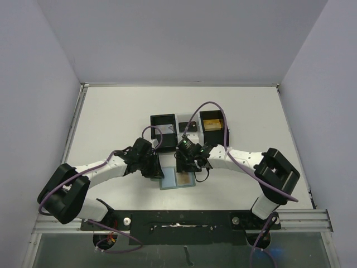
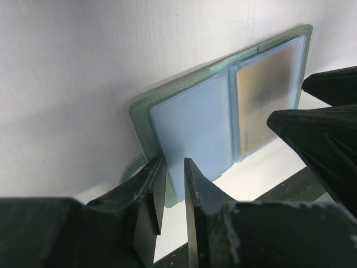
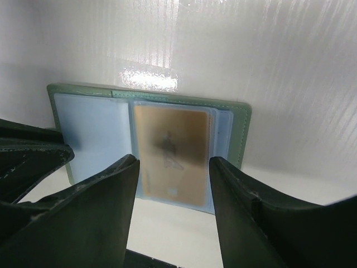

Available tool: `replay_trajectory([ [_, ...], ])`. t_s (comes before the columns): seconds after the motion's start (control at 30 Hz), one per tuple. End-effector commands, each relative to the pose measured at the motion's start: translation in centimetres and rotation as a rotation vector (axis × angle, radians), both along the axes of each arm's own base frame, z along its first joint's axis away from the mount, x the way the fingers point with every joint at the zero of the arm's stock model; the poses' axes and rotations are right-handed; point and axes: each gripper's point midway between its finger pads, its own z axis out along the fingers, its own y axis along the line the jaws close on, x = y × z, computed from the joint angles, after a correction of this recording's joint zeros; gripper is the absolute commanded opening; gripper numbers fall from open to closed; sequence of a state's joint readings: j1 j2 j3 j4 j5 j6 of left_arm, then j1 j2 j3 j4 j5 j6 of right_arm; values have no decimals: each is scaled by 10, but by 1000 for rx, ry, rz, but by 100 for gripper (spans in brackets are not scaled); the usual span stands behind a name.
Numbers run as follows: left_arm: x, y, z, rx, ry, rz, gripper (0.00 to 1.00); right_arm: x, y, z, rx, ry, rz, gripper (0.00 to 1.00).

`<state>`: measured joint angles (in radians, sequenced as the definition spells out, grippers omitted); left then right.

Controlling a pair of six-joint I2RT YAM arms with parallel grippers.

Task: Take the credit cards out of the card holder

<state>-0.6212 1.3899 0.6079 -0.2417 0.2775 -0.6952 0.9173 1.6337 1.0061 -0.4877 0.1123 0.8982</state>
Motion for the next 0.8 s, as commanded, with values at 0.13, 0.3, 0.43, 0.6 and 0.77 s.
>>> replay_trajectory([
  [0.13,9,-13,12,-48,-39,-27,18,1,12,-6,9,17,24,52],
  [0.3,9,-14,11,-48,-37,-32,18,0,16,-9,14,30,47,49],
  [0.43,8,-14,11,-49,-33,-33,18,1,23,1,54,11,62,44],
  [0.6,9,-14,11,-50,-35,-32,17,3,25,14,85,-16,67,36],
  [0.77,9,-14,11,-50,-33,-32,17,2,28,23,112,-24,74,36],
])
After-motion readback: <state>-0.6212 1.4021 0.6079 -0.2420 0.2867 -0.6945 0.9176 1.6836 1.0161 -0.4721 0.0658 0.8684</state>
